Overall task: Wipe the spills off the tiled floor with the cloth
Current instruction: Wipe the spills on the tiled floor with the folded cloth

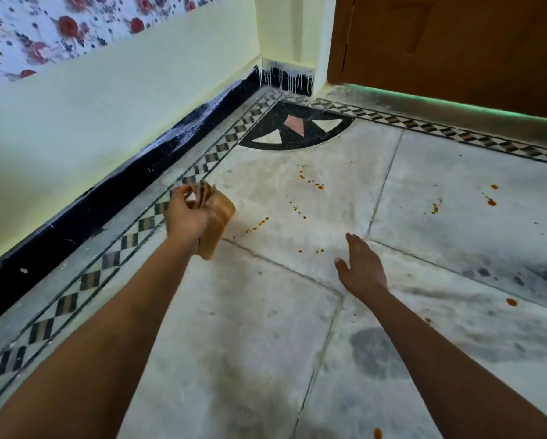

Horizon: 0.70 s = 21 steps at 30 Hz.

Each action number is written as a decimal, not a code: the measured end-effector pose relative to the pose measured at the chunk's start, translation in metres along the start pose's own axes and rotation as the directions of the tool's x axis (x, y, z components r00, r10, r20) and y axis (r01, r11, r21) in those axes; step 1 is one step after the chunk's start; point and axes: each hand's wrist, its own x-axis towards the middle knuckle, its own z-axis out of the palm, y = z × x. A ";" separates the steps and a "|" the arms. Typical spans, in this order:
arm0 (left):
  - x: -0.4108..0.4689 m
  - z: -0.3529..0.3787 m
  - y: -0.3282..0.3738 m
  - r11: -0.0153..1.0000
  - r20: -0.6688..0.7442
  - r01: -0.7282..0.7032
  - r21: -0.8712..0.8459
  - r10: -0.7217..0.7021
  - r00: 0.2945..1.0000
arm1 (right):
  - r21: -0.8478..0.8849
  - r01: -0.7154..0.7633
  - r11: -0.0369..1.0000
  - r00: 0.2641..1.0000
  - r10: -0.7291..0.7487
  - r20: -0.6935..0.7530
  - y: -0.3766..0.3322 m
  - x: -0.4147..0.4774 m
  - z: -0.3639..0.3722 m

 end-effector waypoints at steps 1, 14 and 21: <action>0.017 0.006 -0.006 0.993 -0.046 -0.104 0.052 0.107 0.993 | -0.079 0.025 0.997 1.000 -0.026 -0.007 0.006 0.010 0.011; 0.057 0.064 -0.102 0.759 -0.089 -0.296 0.580 0.420 0.903 | -0.187 -0.031 0.982 0.972 -0.014 -0.233 0.025 0.086 0.059; 0.102 0.139 -0.096 0.496 0.212 -0.203 0.844 0.040 0.976 | -0.176 -0.047 0.983 0.977 0.008 -0.213 0.023 0.086 0.058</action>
